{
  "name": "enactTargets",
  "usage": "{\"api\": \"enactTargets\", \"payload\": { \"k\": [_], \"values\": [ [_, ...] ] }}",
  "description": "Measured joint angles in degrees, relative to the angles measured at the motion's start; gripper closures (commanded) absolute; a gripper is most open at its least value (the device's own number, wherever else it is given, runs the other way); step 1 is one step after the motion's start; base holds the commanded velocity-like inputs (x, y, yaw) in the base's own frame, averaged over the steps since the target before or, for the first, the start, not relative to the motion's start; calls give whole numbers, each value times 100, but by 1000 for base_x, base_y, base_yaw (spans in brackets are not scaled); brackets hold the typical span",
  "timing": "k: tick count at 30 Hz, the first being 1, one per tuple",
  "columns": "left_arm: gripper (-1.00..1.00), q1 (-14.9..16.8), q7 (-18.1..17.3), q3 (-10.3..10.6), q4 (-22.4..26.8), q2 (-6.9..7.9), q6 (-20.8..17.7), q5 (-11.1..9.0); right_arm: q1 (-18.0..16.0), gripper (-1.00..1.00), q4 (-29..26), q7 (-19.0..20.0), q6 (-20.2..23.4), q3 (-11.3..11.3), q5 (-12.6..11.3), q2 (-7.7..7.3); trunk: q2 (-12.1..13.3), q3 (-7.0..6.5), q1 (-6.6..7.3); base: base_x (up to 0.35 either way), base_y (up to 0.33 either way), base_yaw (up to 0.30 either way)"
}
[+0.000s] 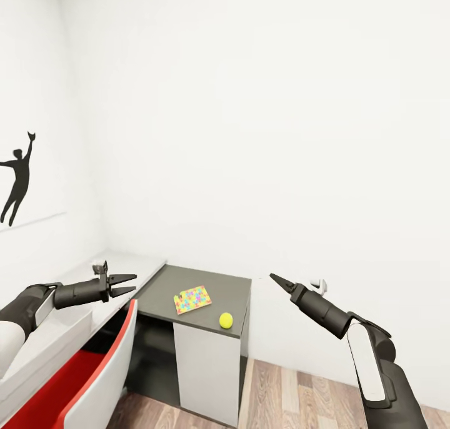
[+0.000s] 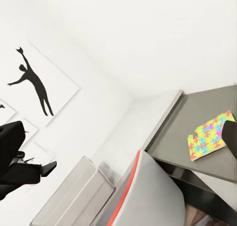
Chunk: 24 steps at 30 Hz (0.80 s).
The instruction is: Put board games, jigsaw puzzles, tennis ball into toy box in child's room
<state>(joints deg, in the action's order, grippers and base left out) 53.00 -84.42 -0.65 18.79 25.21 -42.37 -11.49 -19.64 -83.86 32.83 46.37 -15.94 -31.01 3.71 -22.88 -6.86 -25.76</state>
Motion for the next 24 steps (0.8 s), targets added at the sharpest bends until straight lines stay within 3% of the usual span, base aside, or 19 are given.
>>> {"api": "enactTargets", "payload": {
  "k": [13,24],
  "values": [
    [-100,0,0,0,0,0,0,0,0,-100,0,-7,-7,0,0,0,0,-78,0,-2,0,-221],
    [-100,-2,4,-5,2,-6,0,0,-1,-100,-6,-1,2,-86,1,1,1,-95,0,0,0,-55]
  ]
}}
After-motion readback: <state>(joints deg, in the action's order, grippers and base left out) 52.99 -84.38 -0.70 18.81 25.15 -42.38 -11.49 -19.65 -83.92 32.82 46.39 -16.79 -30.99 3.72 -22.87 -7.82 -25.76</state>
